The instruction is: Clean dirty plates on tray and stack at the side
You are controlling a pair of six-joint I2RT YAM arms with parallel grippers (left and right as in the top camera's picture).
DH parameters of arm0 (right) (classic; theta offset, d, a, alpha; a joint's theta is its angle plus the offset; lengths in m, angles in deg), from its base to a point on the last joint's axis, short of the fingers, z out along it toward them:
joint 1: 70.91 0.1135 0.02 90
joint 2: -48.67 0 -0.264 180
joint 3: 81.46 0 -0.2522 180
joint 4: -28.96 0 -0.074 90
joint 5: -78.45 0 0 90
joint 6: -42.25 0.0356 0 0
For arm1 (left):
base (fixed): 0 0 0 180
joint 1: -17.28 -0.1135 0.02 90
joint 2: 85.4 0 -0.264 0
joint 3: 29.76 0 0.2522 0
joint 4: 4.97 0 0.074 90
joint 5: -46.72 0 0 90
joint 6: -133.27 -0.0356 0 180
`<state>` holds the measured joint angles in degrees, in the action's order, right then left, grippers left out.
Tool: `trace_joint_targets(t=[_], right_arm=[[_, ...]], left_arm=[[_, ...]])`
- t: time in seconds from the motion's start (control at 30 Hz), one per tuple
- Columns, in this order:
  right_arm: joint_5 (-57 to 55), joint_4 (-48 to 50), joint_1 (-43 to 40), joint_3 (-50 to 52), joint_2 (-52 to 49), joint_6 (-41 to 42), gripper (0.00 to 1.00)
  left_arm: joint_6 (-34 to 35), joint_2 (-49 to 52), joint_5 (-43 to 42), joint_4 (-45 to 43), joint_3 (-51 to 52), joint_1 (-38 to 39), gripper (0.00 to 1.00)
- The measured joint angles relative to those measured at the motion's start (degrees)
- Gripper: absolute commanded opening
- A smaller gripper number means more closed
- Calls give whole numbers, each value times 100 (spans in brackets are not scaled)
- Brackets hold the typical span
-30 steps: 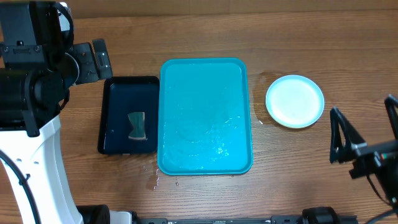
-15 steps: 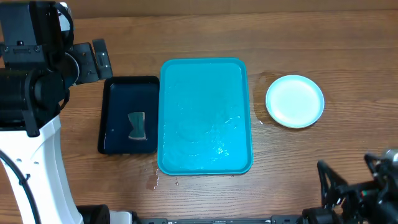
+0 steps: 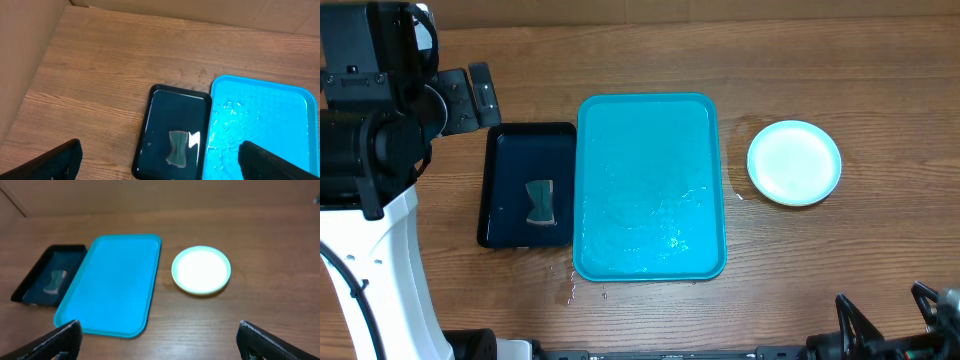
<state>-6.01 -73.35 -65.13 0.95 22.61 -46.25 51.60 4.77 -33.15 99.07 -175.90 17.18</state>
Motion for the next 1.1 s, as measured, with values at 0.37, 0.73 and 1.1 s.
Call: trace_joint_targets(t=[0.37, 0.73, 1.1], right_arm=[[22, 2234, 0, 1694, 1156, 2, 100], [485, 5882, 0, 4022, 2048, 0, 100], [656, 10026, 0, 6096, 2518, 0, 100]], left_arm=[[0, 0, 0, 2, 0, 0, 100], [0, 0, 0, 2, 0, 0, 100], [0, 0, 0, 0, 0, 0, 100]])
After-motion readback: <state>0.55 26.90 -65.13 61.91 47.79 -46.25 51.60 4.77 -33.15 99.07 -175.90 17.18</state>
